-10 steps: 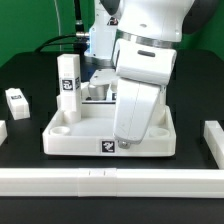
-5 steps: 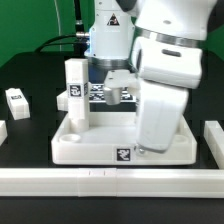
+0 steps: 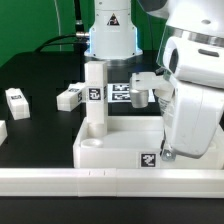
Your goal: Assemble desk
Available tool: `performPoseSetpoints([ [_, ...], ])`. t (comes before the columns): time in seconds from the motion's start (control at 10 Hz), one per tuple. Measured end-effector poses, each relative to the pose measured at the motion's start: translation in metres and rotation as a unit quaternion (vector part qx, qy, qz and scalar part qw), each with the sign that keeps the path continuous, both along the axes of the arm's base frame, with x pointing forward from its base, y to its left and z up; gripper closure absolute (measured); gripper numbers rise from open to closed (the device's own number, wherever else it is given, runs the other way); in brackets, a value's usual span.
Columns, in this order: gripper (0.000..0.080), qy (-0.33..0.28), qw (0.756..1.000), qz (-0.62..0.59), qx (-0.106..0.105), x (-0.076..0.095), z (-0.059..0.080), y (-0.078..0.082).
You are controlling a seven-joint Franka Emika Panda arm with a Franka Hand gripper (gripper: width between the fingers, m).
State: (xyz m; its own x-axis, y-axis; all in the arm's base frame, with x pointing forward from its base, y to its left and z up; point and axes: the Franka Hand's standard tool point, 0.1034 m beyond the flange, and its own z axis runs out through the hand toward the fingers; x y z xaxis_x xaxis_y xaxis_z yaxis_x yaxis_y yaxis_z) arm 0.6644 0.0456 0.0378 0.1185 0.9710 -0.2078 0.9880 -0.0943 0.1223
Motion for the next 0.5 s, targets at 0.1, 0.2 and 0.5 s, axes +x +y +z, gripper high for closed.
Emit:
performPoseSetpoints([
  [0.1, 0.0737, -0.001, 1.0, -0.001, 0.0, 0.0, 0.001, 0.0],
  [0.2, 0.0737, -0.001, 1.0, -0.003, 0.0, 0.001, 0.002, 0.0],
  [0.5, 0.0422, -0.002, 1.0, -0.01, -0.001, 0.004, 0.023, -0.004],
])
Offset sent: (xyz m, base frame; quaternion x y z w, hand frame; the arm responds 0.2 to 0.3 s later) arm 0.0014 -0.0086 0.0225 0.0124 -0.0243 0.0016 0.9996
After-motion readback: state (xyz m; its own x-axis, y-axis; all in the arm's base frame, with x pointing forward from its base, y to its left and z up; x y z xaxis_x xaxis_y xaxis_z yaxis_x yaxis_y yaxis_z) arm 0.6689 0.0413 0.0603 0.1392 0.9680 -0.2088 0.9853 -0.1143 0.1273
